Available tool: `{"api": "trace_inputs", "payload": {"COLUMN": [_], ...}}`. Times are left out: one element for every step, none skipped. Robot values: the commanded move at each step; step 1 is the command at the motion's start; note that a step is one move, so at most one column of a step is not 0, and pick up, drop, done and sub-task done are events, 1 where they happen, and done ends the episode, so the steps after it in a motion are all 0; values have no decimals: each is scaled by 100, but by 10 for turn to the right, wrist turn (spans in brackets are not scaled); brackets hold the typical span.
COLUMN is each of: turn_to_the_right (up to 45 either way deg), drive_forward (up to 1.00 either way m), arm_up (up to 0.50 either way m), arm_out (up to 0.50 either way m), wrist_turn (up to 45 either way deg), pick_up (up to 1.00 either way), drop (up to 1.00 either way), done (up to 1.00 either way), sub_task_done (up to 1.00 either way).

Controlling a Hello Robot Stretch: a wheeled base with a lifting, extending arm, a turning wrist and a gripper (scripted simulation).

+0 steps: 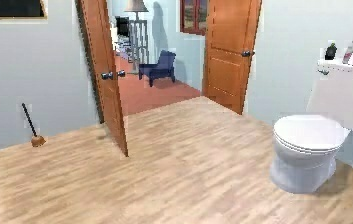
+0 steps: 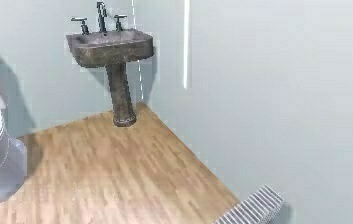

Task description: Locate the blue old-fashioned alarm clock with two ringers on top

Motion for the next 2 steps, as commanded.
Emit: {"api": "trace_inputs", "payload": {"turn_to_the_right": [0, -30], "drive_forward": [100, 0], "arm_up": [0, 0], "arm_out": [0, 0], "wrist_turn": [0, 0], "pick_up": [0, 0], "drop": [0, 0], "done": [0, 0], "sub_task_done": [0, 0]}}
